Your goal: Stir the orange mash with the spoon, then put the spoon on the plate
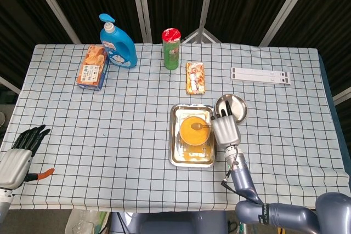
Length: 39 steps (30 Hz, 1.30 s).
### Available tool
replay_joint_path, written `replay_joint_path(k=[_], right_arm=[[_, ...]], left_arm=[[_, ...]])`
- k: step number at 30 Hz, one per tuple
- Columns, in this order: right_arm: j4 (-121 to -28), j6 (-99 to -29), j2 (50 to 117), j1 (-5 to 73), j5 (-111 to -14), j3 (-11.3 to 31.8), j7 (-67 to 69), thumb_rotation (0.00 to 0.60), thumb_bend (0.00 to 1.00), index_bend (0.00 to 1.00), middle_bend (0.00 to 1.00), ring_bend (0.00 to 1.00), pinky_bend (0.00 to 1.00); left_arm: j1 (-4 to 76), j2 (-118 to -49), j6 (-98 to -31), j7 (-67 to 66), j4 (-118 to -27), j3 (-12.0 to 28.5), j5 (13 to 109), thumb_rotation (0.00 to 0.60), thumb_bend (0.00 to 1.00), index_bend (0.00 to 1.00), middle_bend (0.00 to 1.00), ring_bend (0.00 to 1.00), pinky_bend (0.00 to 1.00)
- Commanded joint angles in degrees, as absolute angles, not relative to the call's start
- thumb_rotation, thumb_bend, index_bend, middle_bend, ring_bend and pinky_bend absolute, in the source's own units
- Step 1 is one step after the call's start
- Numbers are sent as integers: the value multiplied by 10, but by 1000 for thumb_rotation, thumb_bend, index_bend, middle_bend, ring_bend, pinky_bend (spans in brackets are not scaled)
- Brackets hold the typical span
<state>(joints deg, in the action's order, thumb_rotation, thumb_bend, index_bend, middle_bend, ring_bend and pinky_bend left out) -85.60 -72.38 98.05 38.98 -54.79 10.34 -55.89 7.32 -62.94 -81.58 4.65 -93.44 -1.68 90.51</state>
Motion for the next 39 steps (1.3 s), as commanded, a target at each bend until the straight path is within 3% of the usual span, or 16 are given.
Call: replay_joint_path(k=[1,23,39], right_arm=[[-855,-723,981,390,-547,104,-558,600,498,501,494,278,0],[-854,-729,983,390,-563,101,-545,600,518,633,611,353,0],[-871,-732,972,388,-576,98,-543,600,596,646,620,353,0]], left_arm=[[73,-629,-815,47,-934,-17,905,600,0,0,0,0,0],[74,-629,-815,47,-934,-17,905,600,0,0,0,0,0],[73,-630,-816,47,-934,-16,905,600,0,0,0,0,0]])
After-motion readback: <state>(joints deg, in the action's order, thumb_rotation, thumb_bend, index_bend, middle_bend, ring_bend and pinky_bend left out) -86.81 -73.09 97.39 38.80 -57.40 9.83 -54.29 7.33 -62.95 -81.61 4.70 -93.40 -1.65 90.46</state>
